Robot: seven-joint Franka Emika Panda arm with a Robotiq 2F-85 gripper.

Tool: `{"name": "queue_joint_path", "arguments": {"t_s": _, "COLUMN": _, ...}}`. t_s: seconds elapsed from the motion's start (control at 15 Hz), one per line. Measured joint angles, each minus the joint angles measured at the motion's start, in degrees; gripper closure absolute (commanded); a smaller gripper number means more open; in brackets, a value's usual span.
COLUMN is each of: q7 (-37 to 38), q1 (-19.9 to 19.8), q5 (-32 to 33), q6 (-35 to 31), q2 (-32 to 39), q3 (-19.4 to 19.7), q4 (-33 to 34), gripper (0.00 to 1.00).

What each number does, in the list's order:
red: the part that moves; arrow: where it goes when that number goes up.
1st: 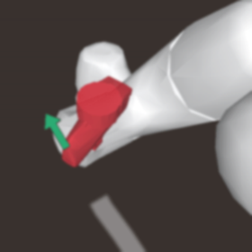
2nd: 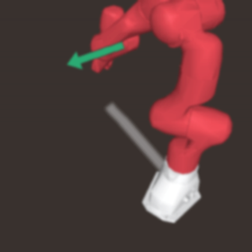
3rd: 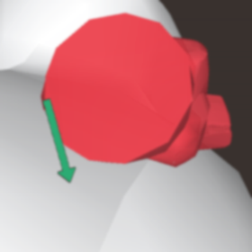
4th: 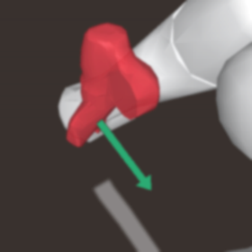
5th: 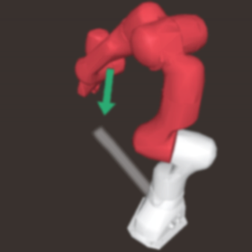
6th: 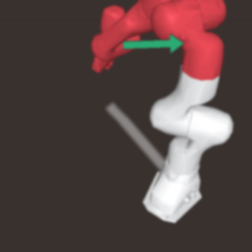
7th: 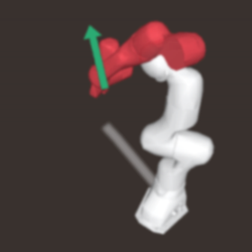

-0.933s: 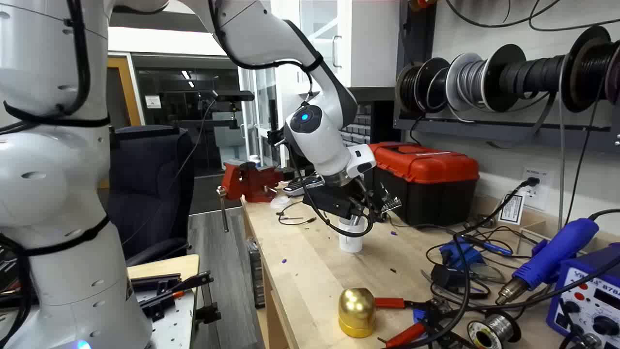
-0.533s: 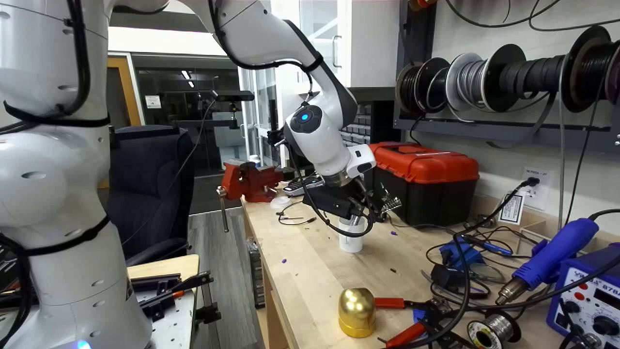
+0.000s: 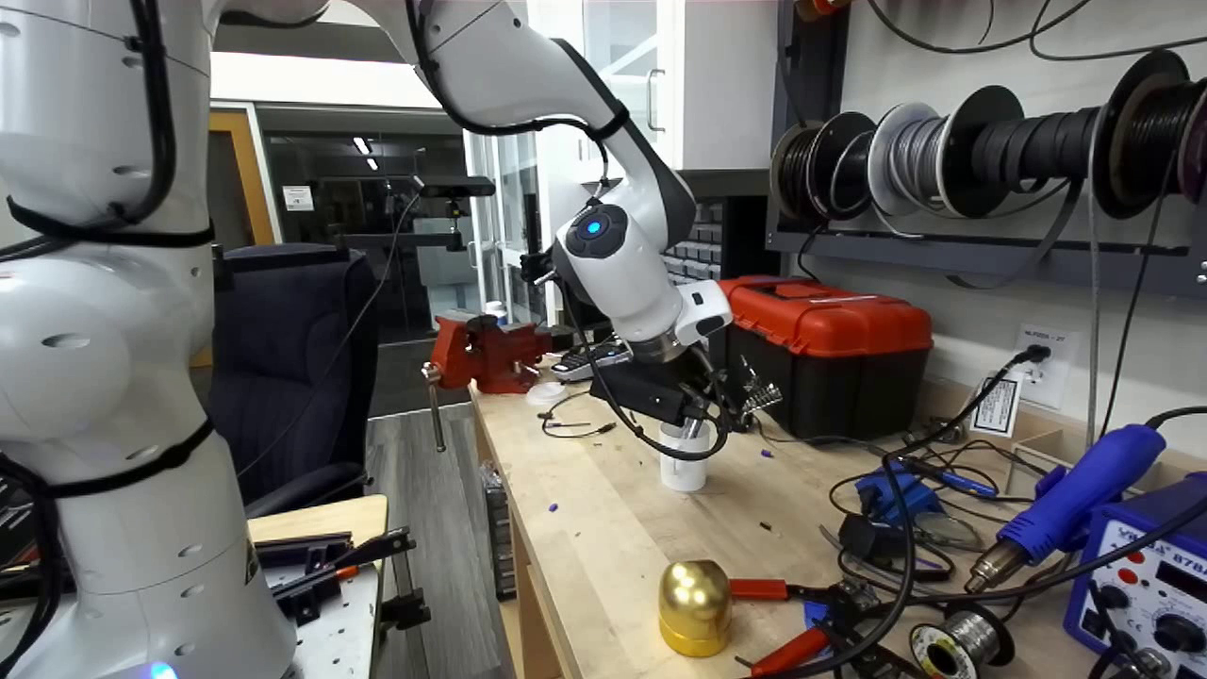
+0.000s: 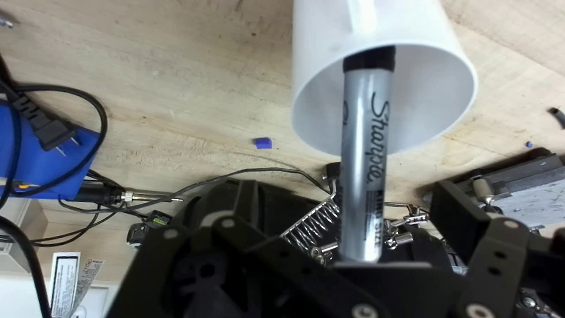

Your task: Remove the marker from the mug and put it on the workbench

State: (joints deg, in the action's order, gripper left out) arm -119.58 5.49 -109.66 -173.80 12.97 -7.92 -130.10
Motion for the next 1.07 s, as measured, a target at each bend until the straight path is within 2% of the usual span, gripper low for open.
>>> {"name": "queue_joint_path", "arguments": {"t_s": 0.8, "q7": 0.1, "q1": 0.3, "q5": 4.5, "q6": 0.0, "q2": 0.0, "q3": -0.6, "q4": 1.3, "gripper": 0.0}}
{"name": "queue_joint_path", "arguments": {"t_s": 0.87, "q7": 0.1, "q1": 0.3, "q5": 4.5, "q6": 0.0, "q2": 0.0, "q3": -0.6, "q4": 1.3, "gripper": 0.03}}
{"name": "queue_joint_path", "arguments": {"t_s": 0.93, "q7": 0.1, "q1": 0.3, "q5": 4.5, "q6": 0.0, "q2": 0.0, "q3": -0.6, "q4": 1.3, "gripper": 0.23}}
{"name": "queue_joint_path", "arguments": {"t_s": 1.07, "q7": 0.1, "q1": 0.3, "q5": 4.5, "q6": 0.0, "q2": 0.0, "q3": -0.6, "q4": 1.3, "gripper": 0.3}}
